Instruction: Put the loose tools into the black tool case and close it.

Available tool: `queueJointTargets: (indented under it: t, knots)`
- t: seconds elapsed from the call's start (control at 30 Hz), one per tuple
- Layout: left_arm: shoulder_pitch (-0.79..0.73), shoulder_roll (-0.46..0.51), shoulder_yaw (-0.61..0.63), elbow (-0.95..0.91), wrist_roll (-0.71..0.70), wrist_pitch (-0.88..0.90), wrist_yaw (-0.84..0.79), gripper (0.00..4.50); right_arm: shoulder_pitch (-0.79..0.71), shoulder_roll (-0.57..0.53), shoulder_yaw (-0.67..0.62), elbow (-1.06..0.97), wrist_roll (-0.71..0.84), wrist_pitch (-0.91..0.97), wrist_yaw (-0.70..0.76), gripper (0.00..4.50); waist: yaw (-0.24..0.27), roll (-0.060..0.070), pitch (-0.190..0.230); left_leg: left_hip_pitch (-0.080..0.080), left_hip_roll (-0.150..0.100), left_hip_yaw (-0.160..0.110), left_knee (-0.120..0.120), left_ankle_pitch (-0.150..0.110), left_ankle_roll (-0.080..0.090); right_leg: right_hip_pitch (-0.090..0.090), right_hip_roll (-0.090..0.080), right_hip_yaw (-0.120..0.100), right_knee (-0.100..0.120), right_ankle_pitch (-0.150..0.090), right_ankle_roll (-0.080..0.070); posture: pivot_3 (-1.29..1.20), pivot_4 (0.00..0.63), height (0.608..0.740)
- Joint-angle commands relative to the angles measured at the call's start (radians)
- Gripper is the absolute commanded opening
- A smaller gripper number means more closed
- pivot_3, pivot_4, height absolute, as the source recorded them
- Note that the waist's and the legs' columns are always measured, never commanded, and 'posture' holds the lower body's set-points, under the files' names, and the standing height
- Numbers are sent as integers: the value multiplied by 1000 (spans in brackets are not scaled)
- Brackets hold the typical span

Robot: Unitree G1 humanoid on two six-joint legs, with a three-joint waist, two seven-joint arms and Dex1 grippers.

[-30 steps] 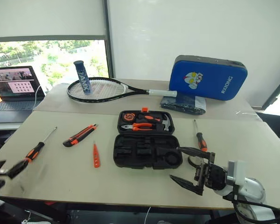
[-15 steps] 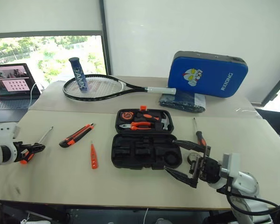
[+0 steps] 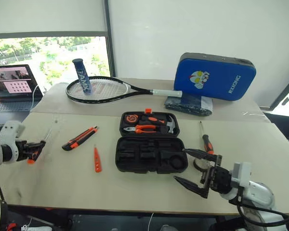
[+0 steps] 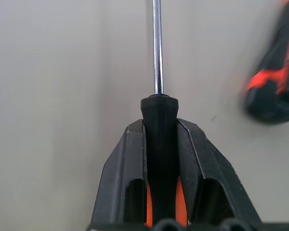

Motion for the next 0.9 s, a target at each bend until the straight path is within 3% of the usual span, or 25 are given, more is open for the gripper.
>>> queueJointTargets:
  t: [0.03,0.23,0.43,0.63,0.9]
  knots:
    - [-43,-60,-18,-262,-114,-33,-215,449,23,-22,-95,-10,15,-20,-18,4500,13,0,0,0,-1,0,1,0,0,1,-1,0,0,0,1,0,150,740]
    - [-207,-251,-328,-362,94,-223,-330,449,73,1,-163,26,19,-8,-69,4500,36,0,0,0,-3,1,5,0,0,4,-1,1,-1,2,3,0,150,740]
    - [-425,-476,-556,-124,368,-408,-233,449,115,34,-149,-16,-2,-13,-111,4500,23,0,0,0,-3,1,6,0,1,4,0,3,-1,2,4,0,150,740]
    - [-469,-559,-622,-1,468,-465,-214,449,136,63,-123,-86,-26,0,-172,4500,-13,2,0,-1,-3,1,5,-1,3,1,2,7,-1,2,4,0,150,740]
    - [-511,-606,-651,103,571,-455,-145,449,165,77,-104,-153,-45,11,-229,4500,-9,2,0,-2,-3,1,6,-1,3,1,2,7,-1,2,5,0,150,740]
